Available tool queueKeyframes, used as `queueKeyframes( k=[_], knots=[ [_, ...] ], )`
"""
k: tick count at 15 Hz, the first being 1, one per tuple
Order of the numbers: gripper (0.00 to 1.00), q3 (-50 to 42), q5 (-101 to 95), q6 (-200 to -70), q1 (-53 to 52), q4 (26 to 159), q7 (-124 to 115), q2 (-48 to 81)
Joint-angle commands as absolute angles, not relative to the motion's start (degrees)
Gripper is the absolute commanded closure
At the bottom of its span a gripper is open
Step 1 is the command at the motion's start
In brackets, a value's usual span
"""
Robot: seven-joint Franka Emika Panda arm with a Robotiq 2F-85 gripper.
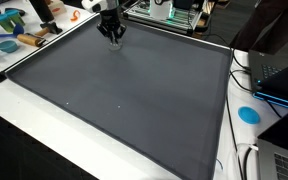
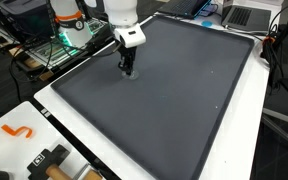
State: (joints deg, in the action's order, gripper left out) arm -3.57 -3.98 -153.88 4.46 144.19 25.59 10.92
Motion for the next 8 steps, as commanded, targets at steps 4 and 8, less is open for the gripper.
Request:
queueKeyframes(
  k=[4,8],
  knots=[
    [1.00,-3.18,-5.90,-155.27,4.90,144.63,23.95,11.49],
    [0.99,-2.99,-5.73,-155.07,5.00,144.66,24.57,11.08]
  ],
)
